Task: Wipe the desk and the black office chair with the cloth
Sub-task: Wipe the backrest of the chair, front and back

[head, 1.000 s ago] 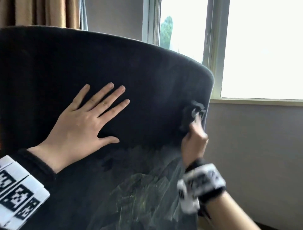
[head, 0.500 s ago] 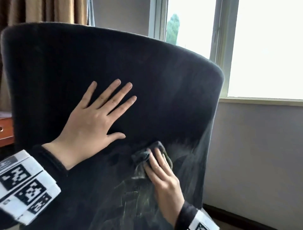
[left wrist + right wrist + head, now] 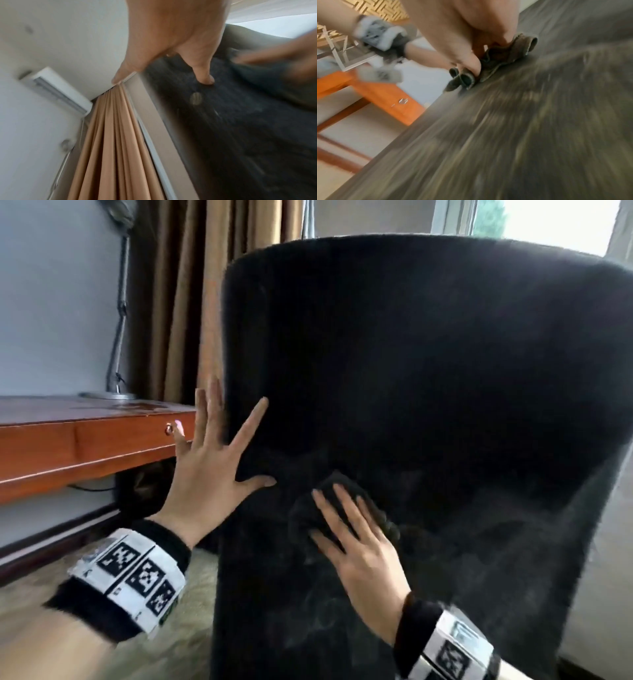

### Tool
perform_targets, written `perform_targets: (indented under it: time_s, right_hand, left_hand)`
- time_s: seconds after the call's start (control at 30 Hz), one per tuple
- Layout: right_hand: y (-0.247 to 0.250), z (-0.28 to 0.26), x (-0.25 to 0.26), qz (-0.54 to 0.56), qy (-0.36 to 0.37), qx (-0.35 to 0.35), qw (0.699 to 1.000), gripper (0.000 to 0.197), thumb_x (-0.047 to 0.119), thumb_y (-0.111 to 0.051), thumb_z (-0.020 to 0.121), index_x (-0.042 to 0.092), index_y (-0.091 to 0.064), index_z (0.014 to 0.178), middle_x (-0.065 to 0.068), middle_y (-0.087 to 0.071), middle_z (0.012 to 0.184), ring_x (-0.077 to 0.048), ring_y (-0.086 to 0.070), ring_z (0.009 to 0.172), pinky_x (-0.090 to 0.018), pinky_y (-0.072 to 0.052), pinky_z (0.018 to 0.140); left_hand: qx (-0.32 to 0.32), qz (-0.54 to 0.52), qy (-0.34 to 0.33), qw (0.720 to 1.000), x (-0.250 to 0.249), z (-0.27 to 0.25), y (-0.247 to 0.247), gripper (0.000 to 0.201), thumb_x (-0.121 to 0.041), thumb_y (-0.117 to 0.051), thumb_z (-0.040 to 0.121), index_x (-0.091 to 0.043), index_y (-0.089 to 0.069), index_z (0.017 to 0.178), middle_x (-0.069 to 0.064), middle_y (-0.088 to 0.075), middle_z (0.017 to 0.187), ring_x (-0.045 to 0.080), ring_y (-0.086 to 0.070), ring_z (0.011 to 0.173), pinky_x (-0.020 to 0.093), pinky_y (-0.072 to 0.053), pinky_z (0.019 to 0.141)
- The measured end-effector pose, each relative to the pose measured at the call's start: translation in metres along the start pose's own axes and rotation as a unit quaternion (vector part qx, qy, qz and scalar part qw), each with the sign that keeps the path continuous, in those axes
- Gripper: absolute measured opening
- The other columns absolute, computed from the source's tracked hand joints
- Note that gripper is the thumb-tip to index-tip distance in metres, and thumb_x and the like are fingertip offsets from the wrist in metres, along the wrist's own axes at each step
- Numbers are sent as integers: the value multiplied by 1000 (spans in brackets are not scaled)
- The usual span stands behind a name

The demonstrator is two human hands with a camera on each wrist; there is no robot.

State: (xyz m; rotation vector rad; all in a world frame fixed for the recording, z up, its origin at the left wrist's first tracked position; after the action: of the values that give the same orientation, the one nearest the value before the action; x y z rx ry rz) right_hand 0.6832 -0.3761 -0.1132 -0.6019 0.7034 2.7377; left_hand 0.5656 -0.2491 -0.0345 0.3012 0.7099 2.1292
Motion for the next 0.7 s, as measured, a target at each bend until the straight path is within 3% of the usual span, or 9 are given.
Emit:
perform_targets:
  time_s: [0.07,0.1,0.17,0.23,0.33,0.43,0.5,0.6,0.7]
  right_hand:
    - [-15,-12,11,-13,53,70,996,37,18,-38,90,19,-72,106,-7,-42,144,-25,-29,137,-43,-29,111]
    - [-14,-3,5,-18,67,87,994,40,19,-37,86,20,-71,107,-6,-42,144,-24,-29,138,-44,-26,110]
    - [4,38,-17,-30,55,75,995,48,15,-33,80,19,-69,111,-7,-43,144,-25,-31,138,-50,-23,110]
    - [26,83,-39,-39,15,12,999,45,5,-39,79,12,-67,114,-11,-43,144,-30,-34,136,-53,-25,111]
    - [7,90,-18,-69,-2,11,998,39,-1,-46,79,4,-67,111,-17,-42,143,-36,-33,136,-50,-25,113]
    - [-58,22,52,-57,94,99,989,42,14,-36,83,8,-76,92,-11,-55,132,-28,-36,129,-41,-4,118]
    - [-74,-5,71,-33,140,151,978,43,17,-35,83,14,-78,83,-4,-62,125,-22,-41,123,-36,-2,118]
    - [-42,43,46,-18,132,92,987,42,14,-35,80,13,-77,85,-10,-62,124,-30,-52,121,-36,-13,112]
    - [7,127,-1,-27,68,-7,997,50,2,-30,74,0,-70,103,-21,-52,132,-38,-48,124,-45,-29,110]
  left_hand:
    - [42,-74,13,996,10,-1,-10,109,-44,-75,73,-51,6,146,5,35,151,36,-13,144,52,-27,112]
    - [54,-114,3,992,12,-2,-13,110,-36,-78,72,-52,3,145,5,34,152,32,-21,142,43,-32,111]
    - [60,-179,-10,982,18,-1,-16,115,-24,-83,69,-51,0,144,6,30,154,15,-14,138,28,-31,110]
    - [51,-221,-2,974,28,3,-17,119,-14,-85,67,-47,1,143,5,24,157,6,-7,133,21,-25,109]
    - [43,-252,8,967,41,6,-17,116,-1,-79,71,-44,1,143,1,14,159,5,-6,139,23,-24,110]
    - [36,-289,4,957,46,3,-13,107,11,-68,76,-40,-8,148,-3,7,160,14,-8,146,31,-32,112]
    - [42,-290,-7,956,47,-2,-15,104,15,-62,77,-40,-9,147,-3,5,160,16,-11,146,28,-30,112]
    - [40,-293,-22,955,47,-5,-16,105,17,-58,75,-44,-10,146,-6,5,160,18,-21,144,32,-35,111]
    - [23,-341,-25,940,46,-9,-16,105,19,-57,76,-43,-10,146,-4,2,160,15,-19,145,36,-37,111]
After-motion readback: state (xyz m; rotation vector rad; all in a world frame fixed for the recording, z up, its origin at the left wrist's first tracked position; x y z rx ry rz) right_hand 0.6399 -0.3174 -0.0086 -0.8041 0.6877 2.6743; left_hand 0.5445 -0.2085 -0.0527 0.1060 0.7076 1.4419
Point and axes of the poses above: each hand's wrist, its own z-axis towards the middle knuckle, its own y-axis out of the back of the hand, x = y × z, the point moved 8 cm from there along z, towards the middle knuckle
